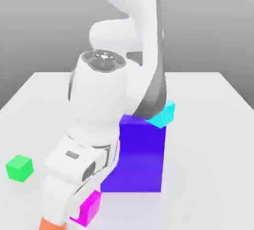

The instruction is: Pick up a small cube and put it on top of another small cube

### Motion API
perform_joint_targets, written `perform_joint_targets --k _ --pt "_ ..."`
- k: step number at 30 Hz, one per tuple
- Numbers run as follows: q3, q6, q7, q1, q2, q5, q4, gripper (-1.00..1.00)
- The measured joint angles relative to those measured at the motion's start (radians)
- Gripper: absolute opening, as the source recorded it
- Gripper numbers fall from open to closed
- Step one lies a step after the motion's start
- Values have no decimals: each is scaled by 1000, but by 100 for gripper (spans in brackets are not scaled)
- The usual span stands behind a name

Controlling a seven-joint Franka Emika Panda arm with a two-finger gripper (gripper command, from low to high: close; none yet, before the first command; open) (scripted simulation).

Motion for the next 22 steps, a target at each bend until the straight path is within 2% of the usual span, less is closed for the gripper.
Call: perform_joint_targets --k 7,10,15,19,20,22 --pt "-159 -41 -124 -209 -124 93 -132 -100" --pt "-200 -48 -194 -292 -169 165 -200 -100" --pt "-148 22 -312 -326 -83 322 -211 -100" --pt "-62 94 -416 -386 18 465 -202 -100" --pt "-49 103 -429 -395 31 484 -201 100" --pt "-49 103 -429 -395 31 484 -201 100"
